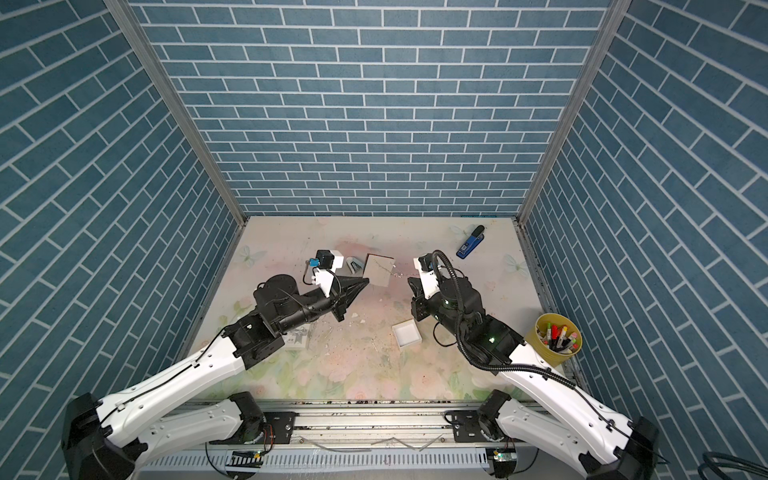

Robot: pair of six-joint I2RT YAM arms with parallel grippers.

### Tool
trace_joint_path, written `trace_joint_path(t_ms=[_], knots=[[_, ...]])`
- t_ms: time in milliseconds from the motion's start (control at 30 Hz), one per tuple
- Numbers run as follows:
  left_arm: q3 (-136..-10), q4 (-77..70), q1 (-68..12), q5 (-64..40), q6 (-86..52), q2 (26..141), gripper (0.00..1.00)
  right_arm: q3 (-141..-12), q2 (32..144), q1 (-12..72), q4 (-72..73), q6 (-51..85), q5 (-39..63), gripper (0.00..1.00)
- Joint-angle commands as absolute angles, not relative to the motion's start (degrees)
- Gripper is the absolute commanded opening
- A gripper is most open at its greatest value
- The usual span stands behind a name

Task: Take the necklace out of the lift-off lid jewelry box
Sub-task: Pick up the necklace from the inner lining.

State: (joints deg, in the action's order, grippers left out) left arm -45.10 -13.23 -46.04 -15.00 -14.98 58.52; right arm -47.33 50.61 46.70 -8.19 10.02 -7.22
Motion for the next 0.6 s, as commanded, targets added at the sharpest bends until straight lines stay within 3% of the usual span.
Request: trace_joint_path(t_ms=[0, 567], knots=[[-42.48, -14.07, -46.03, -14.12, -14.75, 57.31, 0.00, -50.79, 48.98, 46.27, -8.04, 5.98, -9.45, 0.00], [-40.17, -13.97, -46.05, -17.04, -12.30, 59.15, 0.00, -66.22, 55.52, 44.96, -16.83, -1.05, -10.52, 0.00]])
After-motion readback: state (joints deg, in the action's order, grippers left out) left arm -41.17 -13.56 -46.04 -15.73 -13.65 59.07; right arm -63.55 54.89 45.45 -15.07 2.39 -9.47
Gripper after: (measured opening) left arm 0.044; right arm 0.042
